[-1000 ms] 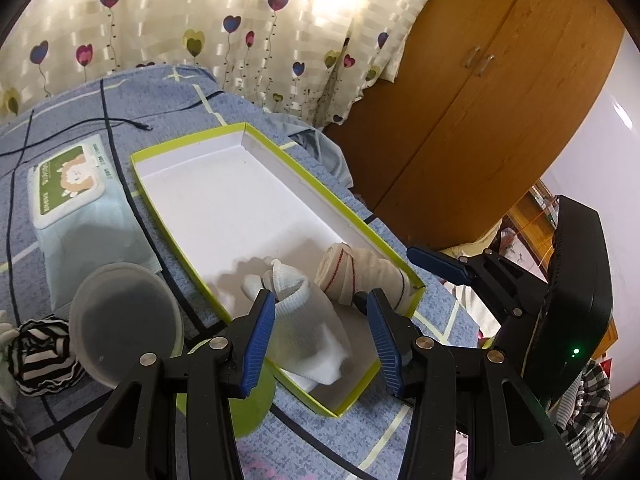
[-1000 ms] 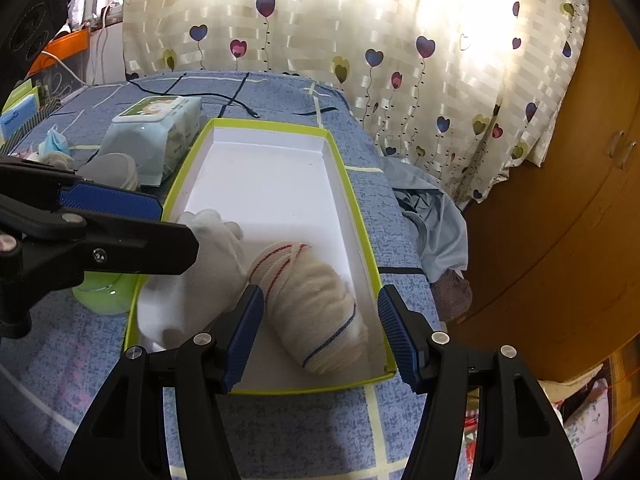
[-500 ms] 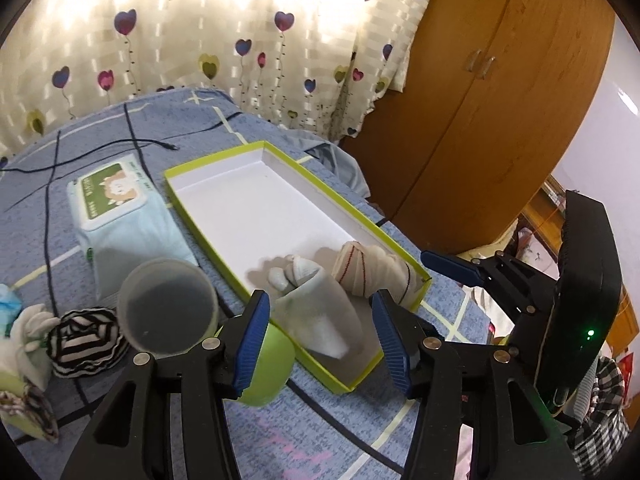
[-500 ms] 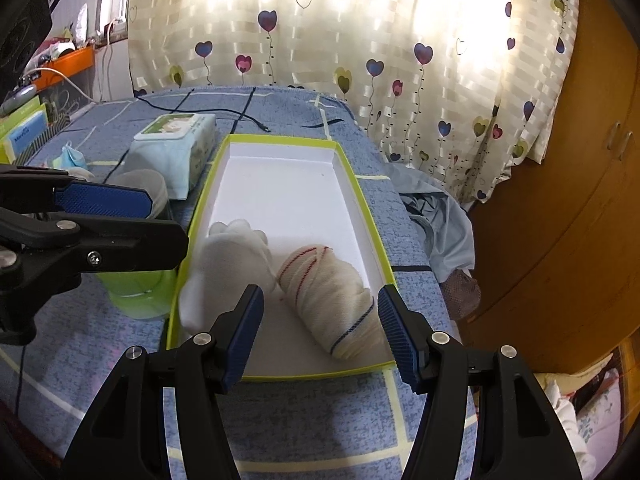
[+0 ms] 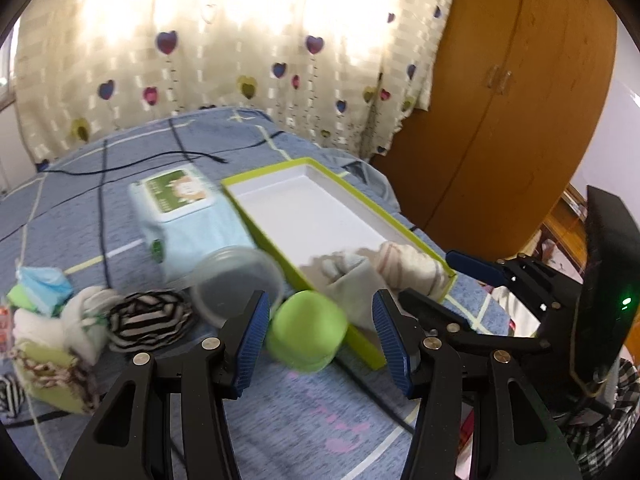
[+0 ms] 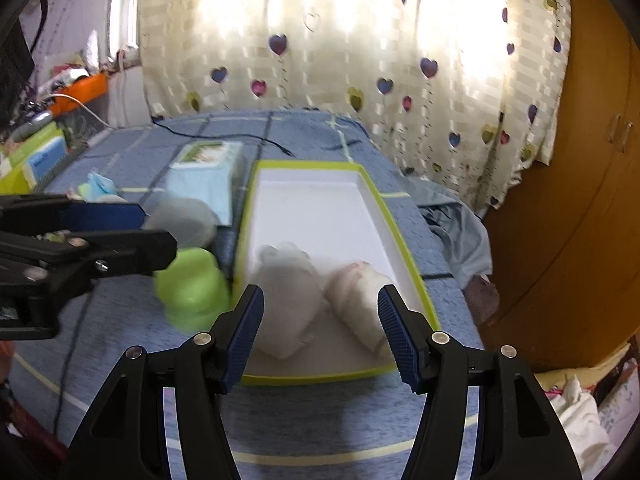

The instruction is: Organize soft objects

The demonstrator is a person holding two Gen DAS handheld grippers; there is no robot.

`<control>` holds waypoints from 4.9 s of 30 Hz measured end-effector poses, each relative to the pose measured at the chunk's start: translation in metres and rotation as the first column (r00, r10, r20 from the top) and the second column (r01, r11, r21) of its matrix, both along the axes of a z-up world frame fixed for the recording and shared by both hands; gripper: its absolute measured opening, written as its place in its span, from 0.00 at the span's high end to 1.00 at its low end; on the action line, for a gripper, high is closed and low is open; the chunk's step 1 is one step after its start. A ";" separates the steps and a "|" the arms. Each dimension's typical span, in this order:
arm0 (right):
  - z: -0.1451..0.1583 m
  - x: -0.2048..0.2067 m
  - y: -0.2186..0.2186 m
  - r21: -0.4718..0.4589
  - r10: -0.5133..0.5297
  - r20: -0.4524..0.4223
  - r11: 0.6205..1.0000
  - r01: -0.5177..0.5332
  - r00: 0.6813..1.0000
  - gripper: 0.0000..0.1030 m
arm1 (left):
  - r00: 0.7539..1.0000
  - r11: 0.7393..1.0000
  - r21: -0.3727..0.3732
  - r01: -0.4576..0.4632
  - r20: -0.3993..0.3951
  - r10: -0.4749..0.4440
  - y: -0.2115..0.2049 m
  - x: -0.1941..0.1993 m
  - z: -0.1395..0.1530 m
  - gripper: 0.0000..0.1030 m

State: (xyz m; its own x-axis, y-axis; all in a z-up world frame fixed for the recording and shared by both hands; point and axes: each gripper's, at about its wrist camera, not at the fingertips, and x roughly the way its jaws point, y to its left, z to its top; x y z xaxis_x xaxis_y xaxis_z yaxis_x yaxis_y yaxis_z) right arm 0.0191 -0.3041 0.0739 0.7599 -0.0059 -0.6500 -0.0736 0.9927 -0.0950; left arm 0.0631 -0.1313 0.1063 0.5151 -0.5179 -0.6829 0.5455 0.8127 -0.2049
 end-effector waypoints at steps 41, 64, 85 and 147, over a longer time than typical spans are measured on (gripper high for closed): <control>-0.024 0.039 0.171 0.065 0.374 -0.032 0.926 -0.372 0.927 0.41 | 0.847 0.847 0.025 -0.531 -0.005 0.531 0.252 -0.008 -0.040 0.49; -0.041 0.085 0.258 0.196 0.583 -0.074 0.804 -0.561 0.809 0.41 | 0.769 0.775 0.061 -0.628 -0.100 0.631 0.313 0.021 -0.075 0.44; -0.063 0.107 0.290 0.151 0.657 -0.169 0.754 -0.640 0.735 0.41 | 0.771 0.781 0.080 -0.620 -0.127 0.624 0.318 0.037 -0.085 0.37; -0.020 0.075 0.263 0.137 0.546 -0.042 0.833 -0.536 0.837 0.75 | 0.818 0.817 0.062 -0.574 0.011 0.574 0.274 0.011 -0.034 0.84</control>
